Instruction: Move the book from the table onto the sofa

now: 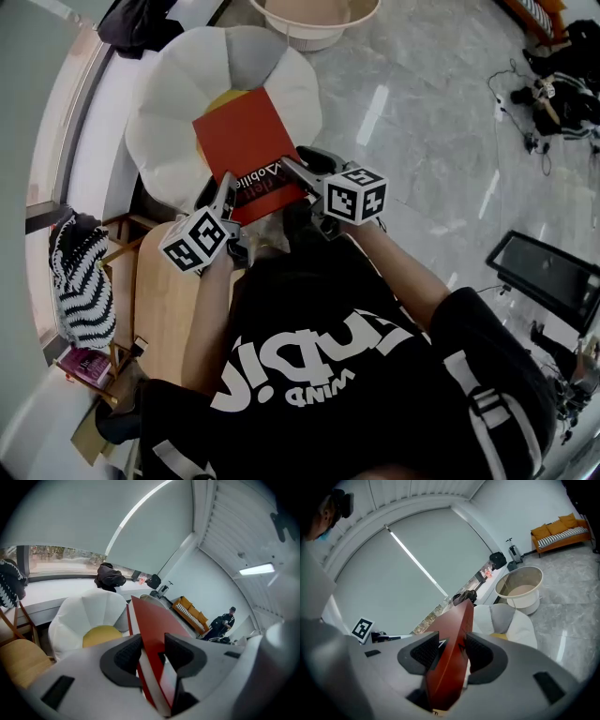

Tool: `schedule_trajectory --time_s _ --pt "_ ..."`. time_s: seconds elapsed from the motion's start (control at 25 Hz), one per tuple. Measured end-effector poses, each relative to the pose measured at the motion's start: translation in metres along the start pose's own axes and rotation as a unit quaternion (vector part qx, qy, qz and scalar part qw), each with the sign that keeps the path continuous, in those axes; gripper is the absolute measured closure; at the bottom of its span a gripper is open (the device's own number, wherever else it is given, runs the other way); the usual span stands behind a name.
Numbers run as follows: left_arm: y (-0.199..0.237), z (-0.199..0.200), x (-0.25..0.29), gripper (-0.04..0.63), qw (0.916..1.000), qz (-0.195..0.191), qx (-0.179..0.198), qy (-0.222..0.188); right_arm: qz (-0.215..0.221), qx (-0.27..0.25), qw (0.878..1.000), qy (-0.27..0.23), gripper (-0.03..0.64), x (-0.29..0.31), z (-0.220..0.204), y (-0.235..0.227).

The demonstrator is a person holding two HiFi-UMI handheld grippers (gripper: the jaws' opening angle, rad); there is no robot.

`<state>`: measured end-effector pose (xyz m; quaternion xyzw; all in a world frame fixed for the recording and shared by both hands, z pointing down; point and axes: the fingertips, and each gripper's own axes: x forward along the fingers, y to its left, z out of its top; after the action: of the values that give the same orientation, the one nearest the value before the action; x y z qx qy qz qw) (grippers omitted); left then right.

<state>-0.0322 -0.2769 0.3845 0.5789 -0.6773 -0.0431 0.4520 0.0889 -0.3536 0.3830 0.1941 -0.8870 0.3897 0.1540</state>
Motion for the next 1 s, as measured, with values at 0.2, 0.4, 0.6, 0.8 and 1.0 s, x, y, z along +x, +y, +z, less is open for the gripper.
schedule_trajectory --time_s 0.2,0.4,0.6,0.8,1.0 --pt "-0.004 0.003 0.006 0.434 0.9995 0.018 -0.020 -0.017 0.025 -0.013 1.000 0.013 0.440 0.005 0.015 -0.007" --pt "-0.002 0.010 0.007 0.434 0.9980 0.029 -0.043 -0.035 0.042 -0.015 0.999 0.017 0.442 0.013 0.026 -0.004" --pt "0.007 0.015 0.015 0.434 0.9975 0.030 -0.052 -0.036 0.040 -0.018 0.999 0.026 0.443 0.026 0.031 -0.007" --pt "0.014 0.020 0.019 0.434 0.9974 0.030 -0.056 -0.034 0.038 -0.017 0.999 0.033 0.443 0.036 0.032 -0.007" --pt "0.026 0.032 0.024 0.434 0.9972 0.034 -0.058 -0.034 0.038 -0.017 0.999 0.034 0.445 0.054 0.036 -0.006"
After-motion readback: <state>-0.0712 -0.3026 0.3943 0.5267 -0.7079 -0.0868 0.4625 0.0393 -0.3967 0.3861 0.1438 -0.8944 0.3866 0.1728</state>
